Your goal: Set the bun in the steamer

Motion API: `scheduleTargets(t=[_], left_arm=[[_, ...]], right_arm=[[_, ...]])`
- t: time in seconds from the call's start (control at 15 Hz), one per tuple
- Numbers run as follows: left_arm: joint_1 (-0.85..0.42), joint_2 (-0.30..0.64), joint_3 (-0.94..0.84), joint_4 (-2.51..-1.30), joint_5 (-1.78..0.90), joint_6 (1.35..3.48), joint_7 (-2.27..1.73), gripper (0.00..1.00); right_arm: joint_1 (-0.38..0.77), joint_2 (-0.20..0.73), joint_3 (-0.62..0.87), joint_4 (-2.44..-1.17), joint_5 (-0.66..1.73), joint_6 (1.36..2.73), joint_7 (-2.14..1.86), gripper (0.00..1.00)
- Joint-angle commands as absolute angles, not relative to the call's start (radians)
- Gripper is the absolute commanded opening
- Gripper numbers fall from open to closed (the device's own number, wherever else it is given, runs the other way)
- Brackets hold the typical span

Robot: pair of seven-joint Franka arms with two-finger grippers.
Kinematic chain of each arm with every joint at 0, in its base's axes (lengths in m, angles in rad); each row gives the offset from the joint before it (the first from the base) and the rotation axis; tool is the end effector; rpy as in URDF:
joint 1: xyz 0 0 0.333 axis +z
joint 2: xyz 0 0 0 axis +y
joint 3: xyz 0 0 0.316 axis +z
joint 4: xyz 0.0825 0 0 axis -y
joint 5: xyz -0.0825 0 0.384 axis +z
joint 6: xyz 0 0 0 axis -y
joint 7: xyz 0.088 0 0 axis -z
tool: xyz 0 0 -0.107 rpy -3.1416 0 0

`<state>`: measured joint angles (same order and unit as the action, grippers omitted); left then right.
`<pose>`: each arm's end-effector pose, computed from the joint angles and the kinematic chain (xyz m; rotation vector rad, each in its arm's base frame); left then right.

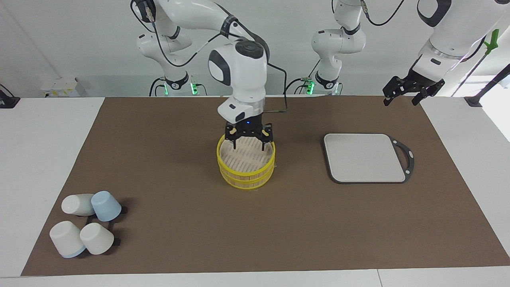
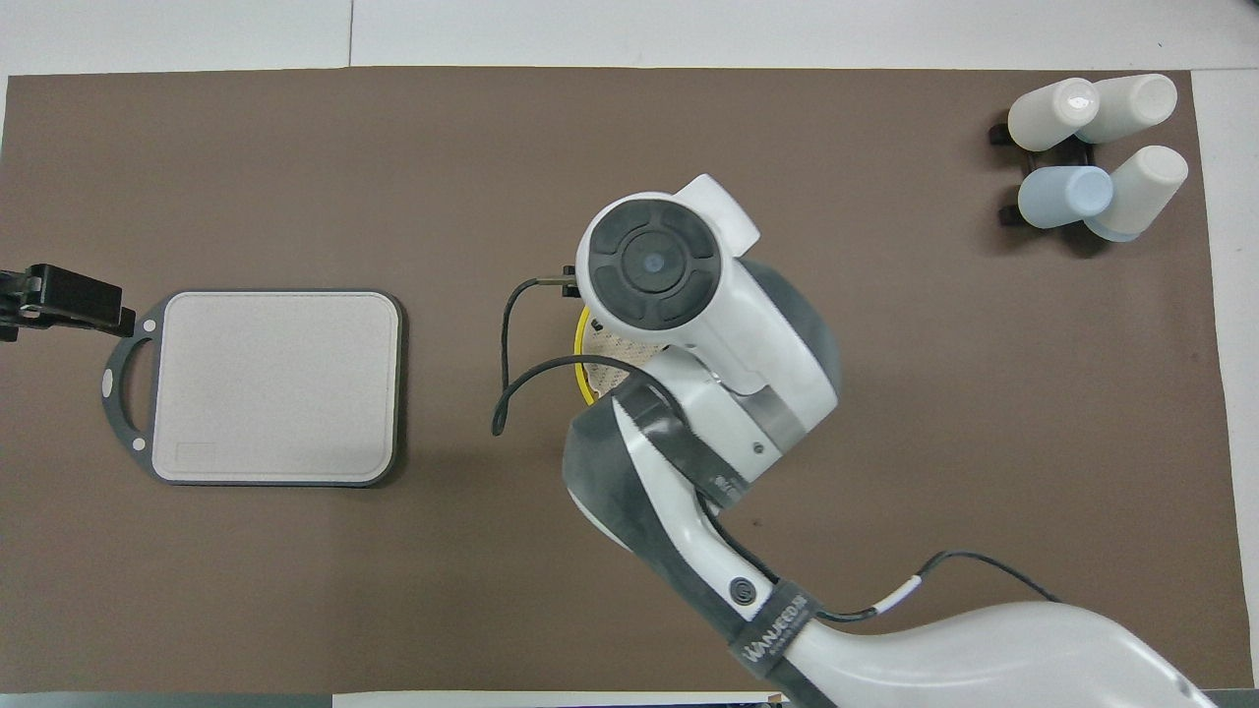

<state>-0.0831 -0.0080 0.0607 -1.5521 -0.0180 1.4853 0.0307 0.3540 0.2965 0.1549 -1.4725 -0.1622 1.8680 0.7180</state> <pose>0.5430 -0.0141 0.6304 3.1204 -0.0845 -0.0917 0.5900 0.3002 0.5211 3.0876 -0.2763 0.2310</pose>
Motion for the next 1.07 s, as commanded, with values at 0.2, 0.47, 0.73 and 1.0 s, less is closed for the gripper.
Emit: scheduleTargets(t=[0.2, 0.47, 0.73, 1.0], left_arm=[[-0.086, -0.012, 0.06, -1.546, 0.002, 1.493, 0.028, 1.0], [-0.086, -0.012, 0.06, -1.546, 0.002, 1.494, 0.028, 1.0], [-0.086, -0.012, 0.06, -1.546, 0.0, 1.499, 0.028, 1.0], [-0.086, -0.012, 0.06, -1.546, 0.0, 1.499, 0.028, 1.0]], right_arm=[[0.082, 0.034, 0.167, -1.593, -0.064, 1.526, 0.424, 1.0], [0.056, -0.115, 0.083, -1.761, -0.054, 1.534, 0.255, 1.0], [0.034, -0.101, 0.035, -1.755, -0.012, 1.632, 0.217, 1.0], [0.008, -0.066, 0.023, -1.73, -0.011, 1.628, 0.144, 1.0]])
